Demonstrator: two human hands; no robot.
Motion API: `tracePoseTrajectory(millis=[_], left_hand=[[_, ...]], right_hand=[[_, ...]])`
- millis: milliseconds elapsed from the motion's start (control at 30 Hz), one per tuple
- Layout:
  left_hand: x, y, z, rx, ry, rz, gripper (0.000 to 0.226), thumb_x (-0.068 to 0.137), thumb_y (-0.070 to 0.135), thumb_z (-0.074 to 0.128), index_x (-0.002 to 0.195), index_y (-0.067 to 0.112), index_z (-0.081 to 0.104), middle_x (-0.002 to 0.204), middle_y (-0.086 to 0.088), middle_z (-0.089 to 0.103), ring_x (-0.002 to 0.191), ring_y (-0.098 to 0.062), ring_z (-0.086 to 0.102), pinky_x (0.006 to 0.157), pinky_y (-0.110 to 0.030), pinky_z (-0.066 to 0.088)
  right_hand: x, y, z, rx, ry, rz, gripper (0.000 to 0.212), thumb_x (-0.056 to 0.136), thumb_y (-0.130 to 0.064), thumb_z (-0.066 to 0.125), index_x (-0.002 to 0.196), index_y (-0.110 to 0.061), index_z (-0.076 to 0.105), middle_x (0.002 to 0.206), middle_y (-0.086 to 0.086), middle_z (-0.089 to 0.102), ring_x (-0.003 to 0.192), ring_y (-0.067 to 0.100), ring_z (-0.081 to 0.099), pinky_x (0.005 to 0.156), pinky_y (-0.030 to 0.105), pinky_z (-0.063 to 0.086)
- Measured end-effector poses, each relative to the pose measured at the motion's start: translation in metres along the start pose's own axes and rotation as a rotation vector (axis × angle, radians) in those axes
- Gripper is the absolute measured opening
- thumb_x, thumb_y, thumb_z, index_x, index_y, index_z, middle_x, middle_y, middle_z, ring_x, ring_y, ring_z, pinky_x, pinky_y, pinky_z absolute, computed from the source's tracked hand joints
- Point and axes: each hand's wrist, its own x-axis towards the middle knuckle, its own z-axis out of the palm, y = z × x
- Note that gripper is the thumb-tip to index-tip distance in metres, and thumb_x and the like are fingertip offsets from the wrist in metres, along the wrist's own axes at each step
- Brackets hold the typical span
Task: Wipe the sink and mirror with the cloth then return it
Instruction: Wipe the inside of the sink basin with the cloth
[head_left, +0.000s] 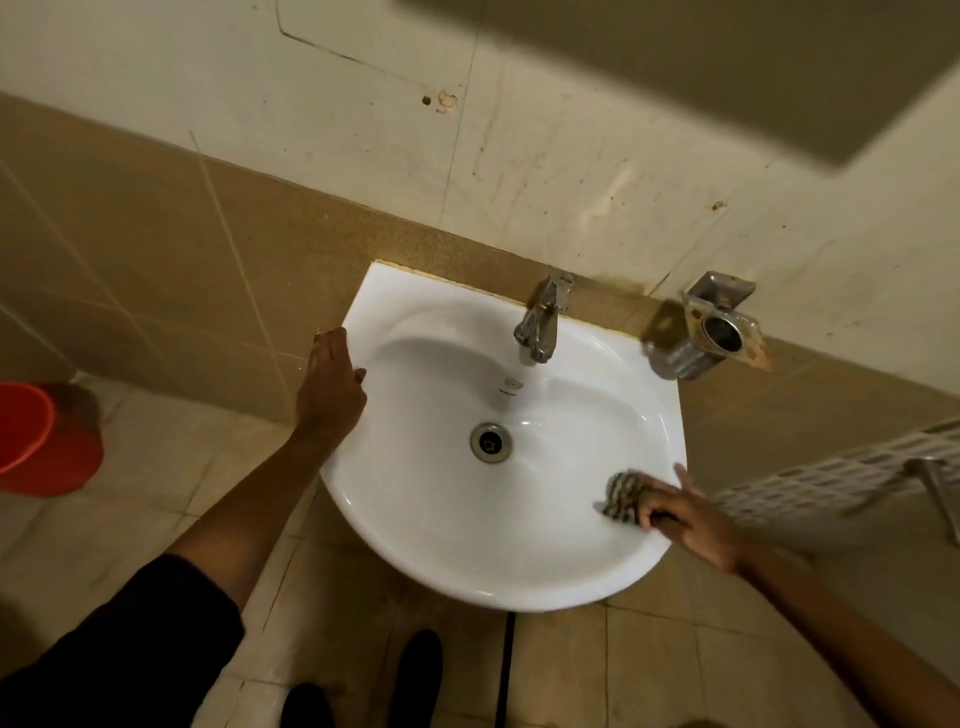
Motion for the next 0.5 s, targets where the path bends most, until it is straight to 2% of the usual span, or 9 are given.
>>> tracePoseTrajectory(millis=[33,67,100,200,267,333,367,433,500], left_hand=[[0.0,-0.001,0.001,-0.001,0.006,0.002,0.05,0.086,0.005,0.055,0.131,0.005,0.033,0.14,-0.018,0.038,0.131,-0.036,0.036,0.098,-0.052,0.041],[0.001,-0.001,0.002,0.003,0.006,0.003,0.05,0.086,0.005,0.054,0.131,0.005,0.033,0.14,-0.019,0.038,0.133,-0.035,0.034,0.099,-0.052,0.04],[0.002,-0.002,0.003,0.013,0.004,0.005,0.05,0.086,0.004,0.054,0.131,0.005,0.033,0.141,-0.02,0.036,0.136,-0.035,0.031,0.101,-0.051,0.039],[0.005,-0.006,0.007,0.001,-0.005,0.014,0.048,0.087,0.001,0.052,0.131,0.004,0.032,0.142,-0.021,0.034,0.139,-0.037,0.023,0.105,-0.05,0.035],[0.007,-0.007,0.009,-0.004,-0.01,0.014,0.049,0.087,0.0,0.051,0.132,0.004,0.031,0.143,-0.02,0.033,0.142,-0.035,0.017,0.109,-0.048,0.029],[0.005,-0.007,0.008,0.008,-0.024,0.008,0.049,0.088,0.001,0.05,0.133,0.003,0.03,0.146,-0.02,0.03,0.144,-0.034,0.012,0.112,-0.047,0.025],[0.005,-0.007,0.007,0.008,-0.028,0.007,0.049,0.089,0.001,0.05,0.133,0.004,0.03,0.147,-0.02,0.029,0.145,-0.033,0.01,0.112,-0.047,0.024],[0.004,-0.004,0.005,-0.001,-0.031,-0.004,0.049,0.088,0.002,0.05,0.133,0.006,0.03,0.148,-0.02,0.028,0.144,-0.033,0.012,0.111,-0.049,0.027],[0.002,-0.001,0.003,0.002,-0.027,-0.016,0.05,0.088,0.002,0.05,0.133,0.006,0.03,0.148,-0.021,0.027,0.143,-0.034,0.015,0.109,-0.051,0.03]], right_hand=[[0.016,0.013,-0.01,-0.13,0.021,-0.028,0.018,0.089,-0.021,0.045,0.081,-0.036,0.051,0.125,-0.009,0.06,0.139,0.011,0.027,0.117,0.044,-0.011],[0.036,0.023,-0.018,-0.275,0.033,-0.07,0.015,0.088,-0.025,0.041,0.083,-0.033,0.052,0.126,0.002,0.062,0.138,0.018,0.029,0.117,0.04,-0.009],[0.058,0.028,-0.024,-0.43,0.022,-0.108,0.018,0.086,-0.026,0.039,0.085,-0.031,0.056,0.121,0.006,0.064,0.135,0.022,0.037,0.117,0.041,-0.004],[0.106,0.025,-0.026,-0.752,-0.057,-0.191,0.033,0.085,-0.03,0.037,0.096,-0.026,0.067,0.114,-0.002,0.068,0.126,0.023,0.049,0.11,0.05,0.016],[0.112,0.022,-0.021,-0.78,-0.055,-0.178,0.037,0.086,-0.032,0.035,0.099,-0.023,0.069,0.113,-0.003,0.069,0.126,0.023,0.05,0.11,0.05,0.017],[0.102,0.014,-0.012,-0.703,-0.112,-0.077,0.039,0.089,-0.032,0.032,0.108,-0.02,0.063,0.116,0.003,0.067,0.126,0.028,0.049,0.111,0.05,0.018],[0.096,0.008,-0.003,-0.611,-0.148,-0.019,0.038,0.092,-0.032,0.029,0.118,-0.021,0.054,0.122,0.008,0.063,0.126,0.031,0.048,0.111,0.049,0.022],[0.077,-0.023,0.01,-0.289,-0.188,0.094,0.039,0.095,-0.032,0.033,0.134,-0.034,0.03,0.138,0.012,0.047,0.127,0.033,0.043,0.107,0.045,0.034],[0.059,-0.072,0.027,0.063,-0.254,0.123,0.05,0.097,-0.025,0.039,0.142,-0.037,0.02,0.149,0.008,0.032,0.136,0.03,0.032,0.113,0.039,0.027]])
